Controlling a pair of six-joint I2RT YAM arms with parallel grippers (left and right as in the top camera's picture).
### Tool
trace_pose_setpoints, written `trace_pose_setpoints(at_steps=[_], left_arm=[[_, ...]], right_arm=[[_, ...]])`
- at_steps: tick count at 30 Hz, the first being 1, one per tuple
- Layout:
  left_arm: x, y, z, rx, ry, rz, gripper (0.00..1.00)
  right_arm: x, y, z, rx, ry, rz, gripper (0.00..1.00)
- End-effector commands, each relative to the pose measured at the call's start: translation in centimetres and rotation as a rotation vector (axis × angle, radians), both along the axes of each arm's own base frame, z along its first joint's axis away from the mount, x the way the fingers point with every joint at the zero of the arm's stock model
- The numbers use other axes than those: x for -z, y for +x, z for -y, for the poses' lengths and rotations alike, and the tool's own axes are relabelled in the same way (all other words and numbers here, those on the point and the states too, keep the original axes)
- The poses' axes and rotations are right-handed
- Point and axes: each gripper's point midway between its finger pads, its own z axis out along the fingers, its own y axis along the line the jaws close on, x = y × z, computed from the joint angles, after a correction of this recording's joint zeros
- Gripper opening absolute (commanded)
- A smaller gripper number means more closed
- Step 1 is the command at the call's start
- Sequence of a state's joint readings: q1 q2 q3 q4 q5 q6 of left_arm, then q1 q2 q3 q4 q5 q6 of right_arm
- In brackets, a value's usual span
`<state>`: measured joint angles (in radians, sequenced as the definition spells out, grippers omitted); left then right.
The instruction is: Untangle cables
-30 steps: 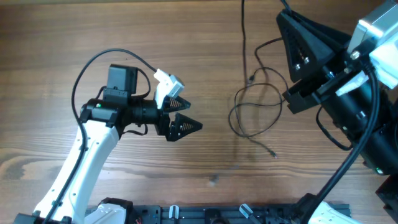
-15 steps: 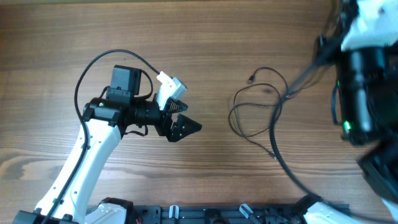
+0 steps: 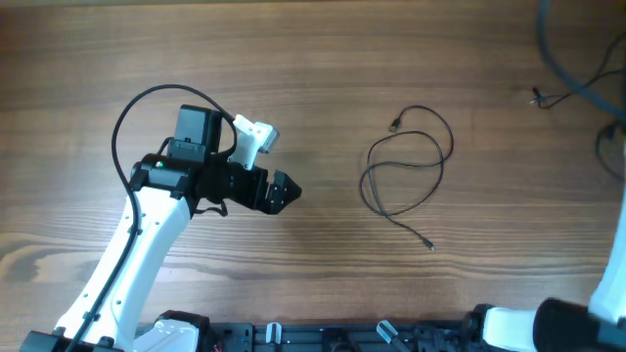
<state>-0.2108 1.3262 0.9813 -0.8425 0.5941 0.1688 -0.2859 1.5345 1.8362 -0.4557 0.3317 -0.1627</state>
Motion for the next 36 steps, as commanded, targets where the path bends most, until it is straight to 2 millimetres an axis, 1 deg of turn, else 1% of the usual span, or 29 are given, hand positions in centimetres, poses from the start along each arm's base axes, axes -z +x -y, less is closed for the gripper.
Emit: trace_pose_setpoints(at_steps=[1, 4, 6, 8, 10, 12, 14, 16, 18, 19, 20, 22, 23, 24, 26, 27, 28, 29, 31, 32, 33, 34, 35, 36], left_arm=[[0.2, -0.3, -0.4, -0.025, 0.027, -0.036, 0.98], [0.5, -1.0, -0.5, -0.025, 0.035, -0.072, 0.98], [0.6, -1.4, -0.6, -0.024, 0.039, -0.090, 0.98], [0.6, -1.5, -0.6, -0.021, 0.040, -0.091, 0.98], [0.6, -1.5, -0.6, -0.021, 0.040, -0.090, 0.97], [0.6, -1.5, -0.6, -0.022, 0.040, -0.090, 0.98], [0.6, -1.4, -0.6, -0.022, 0.040, -0.090, 0.98], [0.6, -1.4, -0.6, -0.022, 0.040, -0.089, 0.98], [0.6, -1.4, -0.6, -0.022, 0.040, -0.090, 0.98], [0.6, -1.4, -0.6, -0.022, 0.040, -0.090, 0.98], [0.6, -1.5, -0.6, -0.022, 0.040, -0.091, 0.98], [0.6, -1.5, -0.6, -0.022, 0.040, -0.091, 0.97], [0.6, -1.5, -0.6, -0.022, 0.040, -0.091, 0.97], [0.6, -1.5, -0.6, -0.022, 0.040, -0.091, 0.96], [0.6, -1.5, -0.6, -0.021, 0.039, -0.092, 0.96], [0.6, -1.5, -0.6, -0.021, 0.037, -0.095, 0.96], [0.6, -1.6, -0.6, -0.021, 0.038, -0.098, 0.96], [0.7, -1.7, -0.6, -0.020, 0.039, -0.103, 0.96], [0.7, -1.9, -0.7, -0.020, 0.041, -0.114, 0.96], [0.8, -2.0, -0.7, -0.020, 0.043, -0.119, 0.96], [0.8, -2.1, -0.7, -0.020, 0.043, -0.121, 0.96], [0.8, -2.1, -0.7, -0.020, 0.043, -0.122, 0.96], [0.8, -2.1, -0.7, -0.020, 0.043, -0.122, 0.96], [0.8, -2.1, -0.7, -0.020, 0.043, -0.121, 0.96]], right_arm=[[2.1, 1.2, 4.1, -0.127, 0.245, 0.105, 0.04], [4.7, 0.4, 9.3, -0.078, 0.419, 0.161, 0.04], [6.8, -0.8, 13.1, -0.012, 0.535, 0.196, 0.04], [8.8, -1.9, 15.9, 0.012, 0.625, 0.214, 0.04], [10.3, -3.0, 18.1, 0.046, 0.690, 0.231, 0.04], [11.9, -4.2, 20.1, 0.102, 0.740, 0.243, 0.04], [13.4, -5.1, 21.3, 0.144, 0.775, 0.242, 0.04], [15.3, -5.7, 21.8, 0.186, 0.820, 0.236, 0.04], [17.4, -6.5, 22.3, 0.273, 0.882, 0.233, 0.04], [19.1, -7.3, 22.6, 0.352, 0.931, 0.224, 0.08], [20.2, -7.9, 22.5, 0.399, 0.963, 0.213, 0.15], [23.4, -9.0, 22.0, 0.488, 1.039, 0.139, 0.34], [25.1, -9.4, 21.5, 0.518, 1.080, 0.091, 0.53], [27.2, -10.2, 20.8, 0.574, 1.143, 0.042, 0.66], [29.6, -11.5, 19.9, 0.654, 1.206, -0.025, 0.81], [30.8, -12.0, 19.2, 0.683, 1.235, -0.069, 0.85], [32.0, -12.7, 18.4, 0.709, 1.271, -0.118, 0.94], [32.6, -13.1, 17.8, 0.725, 1.294, -0.148, 1.00], [33.2, -13.6, 16.9, 0.740, 1.326, -0.191, 1.00], [33.3, -13.5, 16.2, 0.730, 1.349, -0.203, 1.00], [33.3, -12.9, 15.4, 0.679, 1.388, -0.213, 1.00], [33.0, -11.8, 14.3, 0.592, 1.429, -0.220, 1.00], [32.3, -10.3, 13.1, 0.459, 1.462, -0.227, 1.00], [30.9, -8.0, 11.2, 0.226, 1.478, -0.232, 1.00]])
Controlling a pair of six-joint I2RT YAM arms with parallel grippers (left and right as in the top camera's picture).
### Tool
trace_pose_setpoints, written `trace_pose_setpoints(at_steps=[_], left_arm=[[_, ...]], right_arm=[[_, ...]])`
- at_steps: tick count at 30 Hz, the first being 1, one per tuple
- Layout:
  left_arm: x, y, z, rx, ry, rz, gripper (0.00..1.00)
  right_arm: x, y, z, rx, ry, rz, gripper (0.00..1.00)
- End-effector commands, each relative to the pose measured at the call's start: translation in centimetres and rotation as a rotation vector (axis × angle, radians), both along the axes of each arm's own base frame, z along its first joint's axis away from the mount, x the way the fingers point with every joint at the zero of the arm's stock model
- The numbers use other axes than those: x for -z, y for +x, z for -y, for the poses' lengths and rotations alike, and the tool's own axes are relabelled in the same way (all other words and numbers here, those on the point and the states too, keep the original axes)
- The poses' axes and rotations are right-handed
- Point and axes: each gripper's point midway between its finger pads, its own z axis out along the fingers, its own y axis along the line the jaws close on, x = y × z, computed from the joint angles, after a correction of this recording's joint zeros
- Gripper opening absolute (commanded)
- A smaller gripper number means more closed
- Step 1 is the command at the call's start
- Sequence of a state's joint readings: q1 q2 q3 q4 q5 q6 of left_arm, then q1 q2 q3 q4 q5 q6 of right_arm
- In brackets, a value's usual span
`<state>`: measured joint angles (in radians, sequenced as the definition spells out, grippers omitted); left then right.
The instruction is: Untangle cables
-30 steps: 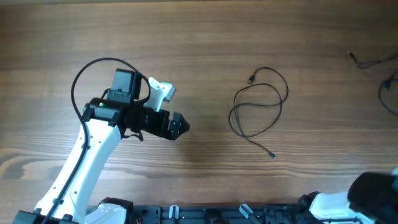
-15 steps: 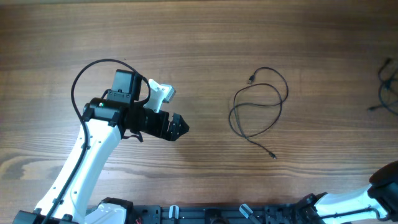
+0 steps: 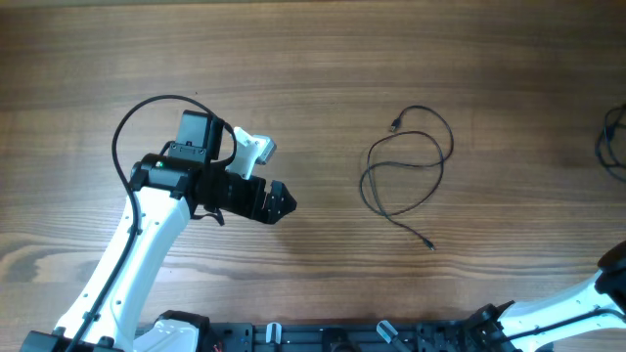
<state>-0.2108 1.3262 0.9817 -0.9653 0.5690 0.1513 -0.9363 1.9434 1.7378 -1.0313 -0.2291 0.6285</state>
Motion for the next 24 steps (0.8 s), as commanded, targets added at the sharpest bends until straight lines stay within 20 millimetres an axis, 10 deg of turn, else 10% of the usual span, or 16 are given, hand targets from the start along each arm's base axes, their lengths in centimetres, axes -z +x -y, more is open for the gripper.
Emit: trace_pose_setpoints(at_steps=[1, 5, 11, 17, 24], left_arm=[[-0.3, 0.2, 0.2, 0.002, -0.004, 0.005, 0.96], [-0.3, 0.4, 0.2, 0.002, -0.005, 0.013, 1.00], [-0.1, 2.3, -0.6, -0.045, 0.050, 0.082, 1.00], [0.1, 8.3, -7.3, -0.554, 0.300, 0.187, 1.00], [0.8, 7.0, -8.2, -0.613, 0.314, 0.105, 1.00]], right_arm=[[-3.6, 6.6, -6.0, -0.424, 0.097, 0.378, 1.00], [-6.7, 9.6, -13.7, -0.793, 0.154, 0.619, 1.00], [-2.9, 10.9, -24.2, -1.147, 0.137, 0.344, 1.00], [1.0, 8.3, -31.8, -1.439, 0.012, -0.123, 1.00], [1.8, 4.1, -39.0, -1.586, 0.045, -0.358, 1.00]])
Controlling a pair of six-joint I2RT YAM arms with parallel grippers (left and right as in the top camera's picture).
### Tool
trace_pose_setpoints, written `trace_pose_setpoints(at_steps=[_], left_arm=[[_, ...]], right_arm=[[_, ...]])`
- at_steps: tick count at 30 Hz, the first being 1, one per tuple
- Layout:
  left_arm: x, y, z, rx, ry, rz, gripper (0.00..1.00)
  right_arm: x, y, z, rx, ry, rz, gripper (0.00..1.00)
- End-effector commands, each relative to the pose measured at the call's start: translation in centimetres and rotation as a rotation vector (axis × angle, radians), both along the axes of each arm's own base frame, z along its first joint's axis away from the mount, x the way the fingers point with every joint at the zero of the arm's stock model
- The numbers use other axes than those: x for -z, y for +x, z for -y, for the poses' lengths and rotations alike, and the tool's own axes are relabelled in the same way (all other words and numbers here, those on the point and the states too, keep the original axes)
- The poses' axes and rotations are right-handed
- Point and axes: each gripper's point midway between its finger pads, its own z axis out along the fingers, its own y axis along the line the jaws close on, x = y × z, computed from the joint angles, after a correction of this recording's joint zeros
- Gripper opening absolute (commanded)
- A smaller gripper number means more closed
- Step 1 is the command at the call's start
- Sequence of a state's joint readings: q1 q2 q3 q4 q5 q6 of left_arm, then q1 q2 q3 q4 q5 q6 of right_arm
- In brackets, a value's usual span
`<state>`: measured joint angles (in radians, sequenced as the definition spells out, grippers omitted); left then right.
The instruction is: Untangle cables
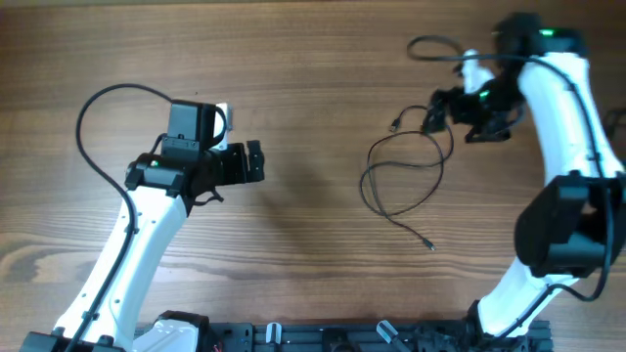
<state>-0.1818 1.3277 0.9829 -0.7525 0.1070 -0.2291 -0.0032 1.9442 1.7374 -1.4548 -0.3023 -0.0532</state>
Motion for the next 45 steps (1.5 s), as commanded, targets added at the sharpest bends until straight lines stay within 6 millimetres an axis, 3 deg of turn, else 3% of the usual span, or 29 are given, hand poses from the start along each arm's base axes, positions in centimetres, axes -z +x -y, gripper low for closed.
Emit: trace_pose_setpoints(at_steps=[1, 6, 13, 19, 23, 27, 32, 38, 39, 44, 45], left_arm=[[0.3, -0.5, -1.2, -0.089, 0.029, -0.038, 1.00], [0.3, -0.5, -1.2, -0.084, 0.031, -0.039, 1.00], [0.3, -0.5, -1.1, -0.033, 0.050, -0.029, 1.00], [0.3, -0.6, -1.1, -0.033, 0.050, -0.033, 1.00], [0.3, -0.6, -1.1, -0.033, 0.050, -0.034, 1.00], [0.3, -0.6, -1.1, -0.032, 0.047, -0.035, 1.00], [0.4, -0.8, -1.1, -0.029, 0.046, -0.046, 1.00], [0.4, -0.9, -1.1, -0.030, 0.046, -0.049, 1.00], [0.4, -0.9, -1.1, -0.030, 0.046, -0.049, 1.00], [0.4, -0.9, -1.1, -0.030, 0.046, -0.049, 1.00], [0.4, -0.9, -1.1, -0.029, 0.046, -0.049, 1.00]], right_arm=[[1.1, -1.2, -0.8, 0.006, -0.130, -0.058, 1.00], [3.9, -2.3, -3.8, -0.068, -0.149, -0.065, 1.00], [10.0, -7.0, -6.2, -0.156, -0.214, -0.144, 1.00], [11.7, -8.7, -8.7, -0.253, -0.219, -0.124, 1.00], [12.5, -8.6, -11.3, -0.284, -0.164, -0.070, 1.00], [12.9, -7.1, -13.1, -0.223, -0.149, 0.007, 0.99], [13.1, -4.4, -13.0, 0.046, -0.211, 0.076, 1.00], [13.2, -3.7, -12.6, 0.181, -0.240, 0.083, 0.99], [13.2, -3.8, -12.4, 0.184, -0.247, 0.082, 0.95], [14.3, -4.8, -10.9, 0.241, -0.314, 0.068, 0.22], [14.7, -5.1, -10.6, 0.249, -0.325, 0.064, 0.15]])
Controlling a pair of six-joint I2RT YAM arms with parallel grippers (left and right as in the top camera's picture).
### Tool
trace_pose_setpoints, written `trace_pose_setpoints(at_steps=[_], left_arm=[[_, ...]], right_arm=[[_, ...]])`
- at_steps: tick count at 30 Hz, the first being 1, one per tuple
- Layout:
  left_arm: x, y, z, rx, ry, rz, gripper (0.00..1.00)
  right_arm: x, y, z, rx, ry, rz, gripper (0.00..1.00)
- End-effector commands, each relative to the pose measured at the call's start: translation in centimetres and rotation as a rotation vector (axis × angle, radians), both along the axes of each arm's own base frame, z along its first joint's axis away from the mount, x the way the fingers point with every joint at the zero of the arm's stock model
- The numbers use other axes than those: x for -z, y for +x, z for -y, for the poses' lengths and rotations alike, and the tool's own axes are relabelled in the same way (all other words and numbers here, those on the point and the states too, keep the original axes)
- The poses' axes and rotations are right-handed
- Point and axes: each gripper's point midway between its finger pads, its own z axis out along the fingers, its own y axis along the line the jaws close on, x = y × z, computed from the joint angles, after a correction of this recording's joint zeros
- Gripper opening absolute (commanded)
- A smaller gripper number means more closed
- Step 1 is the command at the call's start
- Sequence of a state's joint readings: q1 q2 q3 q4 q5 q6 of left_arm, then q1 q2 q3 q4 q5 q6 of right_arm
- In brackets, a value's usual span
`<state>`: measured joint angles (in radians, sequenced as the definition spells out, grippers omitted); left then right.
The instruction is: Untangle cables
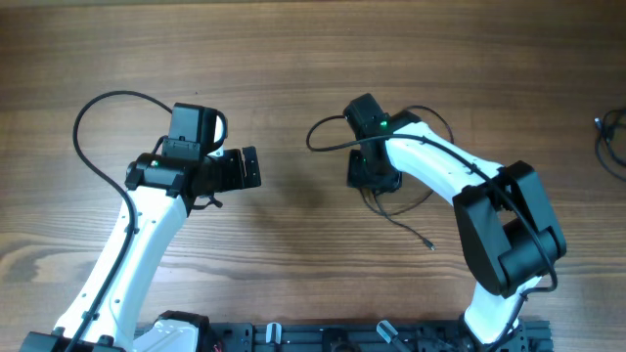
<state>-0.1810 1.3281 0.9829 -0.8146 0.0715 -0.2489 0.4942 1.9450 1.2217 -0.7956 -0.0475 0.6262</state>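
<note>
A thin black cable [412,223] lies in loose loops right of the table's middle, its plug end [430,246] pointing toward the front. My right gripper [373,176] hangs over the left side of the loops and hides that part; its jaws cannot be made out from above. My left gripper [252,168] is well to the left of the cable, pointing right, jaws apart with nothing between them.
More dark cables [611,137] lie at the right edge of the wooden table [293,264]. The left arm's own lead [86,122] arcs out to its left. The arm bases [342,337] line the front edge.
My right arm has moved from the cable's upper right end to its left side, wrist now over the loops. The left gripper has hardly shifted. The cable's visible parts lie as before.
At first my left gripper was shut and reached toward the table's middle, with the right arm almost out of view. Then the left gripper was further left with jaws apart, and the right arm was at the cable's top right. Now the right gripper is over the loops.
</note>
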Motion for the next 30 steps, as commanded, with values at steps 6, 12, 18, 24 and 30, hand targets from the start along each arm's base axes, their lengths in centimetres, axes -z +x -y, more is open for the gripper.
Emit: trace_pose_setpoints(at_steps=[6, 12, 18, 24, 30], left_arm=[[-0.3, 0.3, -0.2, 0.004, 0.012, 0.010, 1.00], [-0.3, 0.3, -0.2, 0.004, 0.012, 0.010, 1.00], [-0.3, 0.3, -0.2, 0.004, 0.012, 0.010, 1.00], [-0.3, 0.3, -0.2, 0.004, 0.012, 0.010, 1.00], [-0.2, 0.2, -0.2, 0.004, 0.013, 0.005, 1.00]], right_arm=[[3.7, -2.9, 3.0, 0.081, -0.095, -0.031, 0.04], [0.5, -1.1, 3.2, -0.027, -0.101, 0.014, 0.04], [-11.3, 5.8, 3.7, -0.066, -0.073, 0.284, 0.04], [-25.2, 11.3, 6.4, -0.066, -0.060, 0.673, 0.04], [-36.6, 11.1, 22.3, 0.346, -0.623, 0.969, 0.04]])
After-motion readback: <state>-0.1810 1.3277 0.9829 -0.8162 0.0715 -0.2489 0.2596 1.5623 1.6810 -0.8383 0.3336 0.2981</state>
